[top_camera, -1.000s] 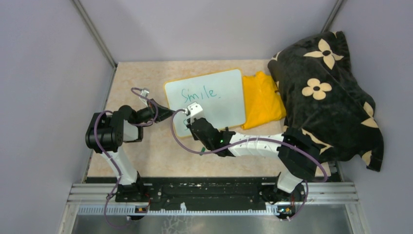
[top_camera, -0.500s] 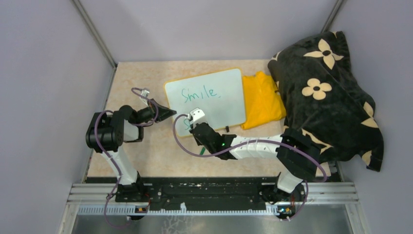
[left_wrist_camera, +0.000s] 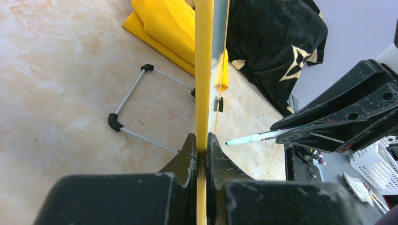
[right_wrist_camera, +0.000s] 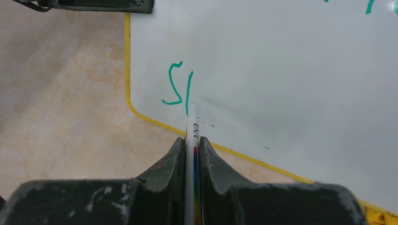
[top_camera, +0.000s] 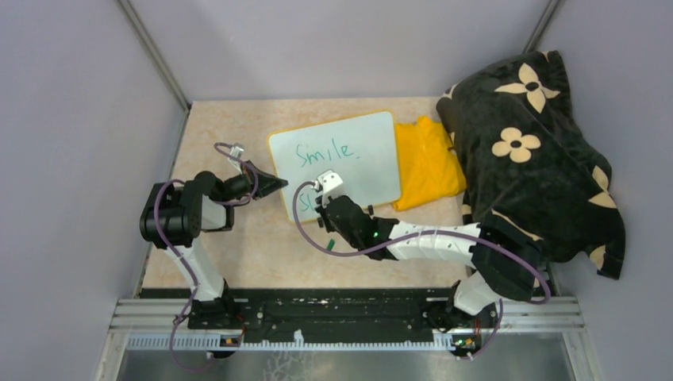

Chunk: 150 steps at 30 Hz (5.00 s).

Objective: Write a sentence on the whiteboard

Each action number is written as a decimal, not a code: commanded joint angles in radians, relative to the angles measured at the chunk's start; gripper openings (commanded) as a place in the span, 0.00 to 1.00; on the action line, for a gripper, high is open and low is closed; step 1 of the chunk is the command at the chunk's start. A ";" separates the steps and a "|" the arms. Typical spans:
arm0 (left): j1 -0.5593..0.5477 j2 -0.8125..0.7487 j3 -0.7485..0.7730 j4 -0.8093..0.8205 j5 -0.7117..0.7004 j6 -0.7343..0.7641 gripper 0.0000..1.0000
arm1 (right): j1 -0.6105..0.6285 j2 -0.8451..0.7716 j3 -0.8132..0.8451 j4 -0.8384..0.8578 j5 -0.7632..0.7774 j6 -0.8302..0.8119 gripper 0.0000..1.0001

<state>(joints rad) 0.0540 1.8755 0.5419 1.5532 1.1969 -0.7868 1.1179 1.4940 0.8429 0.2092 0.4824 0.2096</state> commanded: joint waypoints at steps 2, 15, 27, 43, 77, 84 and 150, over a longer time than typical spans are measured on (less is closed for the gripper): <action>-0.016 0.023 0.000 0.215 0.009 0.031 0.00 | 0.001 -0.016 0.068 0.072 -0.050 -0.031 0.00; -0.017 0.024 0.001 0.212 0.010 0.033 0.00 | 0.000 0.063 0.145 0.039 -0.048 -0.017 0.00; -0.017 0.025 0.001 0.207 0.010 0.035 0.00 | -0.025 0.102 0.161 0.013 -0.032 0.008 0.00; -0.017 0.025 0.001 0.198 0.010 0.041 0.00 | -0.065 0.065 0.099 -0.019 0.021 0.048 0.00; -0.019 0.022 0.001 0.186 0.011 0.047 0.00 | -0.084 0.012 0.081 0.003 0.002 0.045 0.00; -0.019 0.022 0.003 0.186 0.010 0.047 0.00 | -0.084 0.036 0.103 0.001 -0.018 0.043 0.00; -0.026 0.024 0.004 0.168 0.013 0.054 0.00 | -0.133 0.003 0.081 -0.054 -0.002 0.046 0.00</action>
<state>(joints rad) 0.0513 1.8759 0.5446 1.5532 1.1965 -0.7803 1.0115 1.5047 0.9173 0.1261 0.4290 0.2623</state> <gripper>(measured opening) 0.042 0.120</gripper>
